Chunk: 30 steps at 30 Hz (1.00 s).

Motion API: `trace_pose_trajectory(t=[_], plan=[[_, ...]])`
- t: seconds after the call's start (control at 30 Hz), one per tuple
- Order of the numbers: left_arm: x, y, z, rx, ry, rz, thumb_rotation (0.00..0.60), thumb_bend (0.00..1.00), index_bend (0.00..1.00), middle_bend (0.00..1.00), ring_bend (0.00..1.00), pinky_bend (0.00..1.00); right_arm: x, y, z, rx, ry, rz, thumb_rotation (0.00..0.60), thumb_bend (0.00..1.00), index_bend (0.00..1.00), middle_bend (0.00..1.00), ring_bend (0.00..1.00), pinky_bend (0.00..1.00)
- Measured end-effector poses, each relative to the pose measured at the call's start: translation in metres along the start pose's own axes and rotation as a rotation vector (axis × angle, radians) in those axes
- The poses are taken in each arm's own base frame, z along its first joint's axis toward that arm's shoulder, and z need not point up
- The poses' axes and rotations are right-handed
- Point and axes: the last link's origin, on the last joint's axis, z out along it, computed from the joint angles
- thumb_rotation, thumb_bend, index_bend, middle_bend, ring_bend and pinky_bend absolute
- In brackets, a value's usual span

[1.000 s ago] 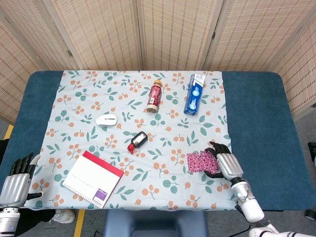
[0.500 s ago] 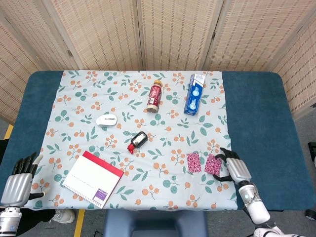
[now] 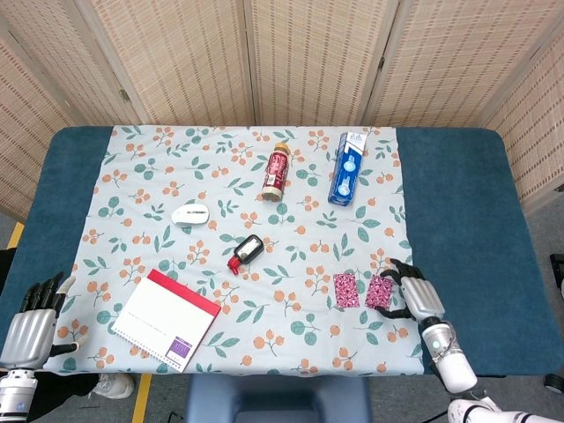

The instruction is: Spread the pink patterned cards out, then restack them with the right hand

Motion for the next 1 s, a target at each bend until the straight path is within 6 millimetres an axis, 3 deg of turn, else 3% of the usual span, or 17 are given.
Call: trace_pose_trajectory(t=[1.0], plan=[[-0.0013,-0.0023,-0.0018,0.005,-0.001,-0.005,0.6,0.09,0.08,0.0,0.06,0.0,-0.0062,-0.0026,0.0025,0.007,-0.027,-0.018,0.491,0.29,0.13,0.06,0.0,0.0]])
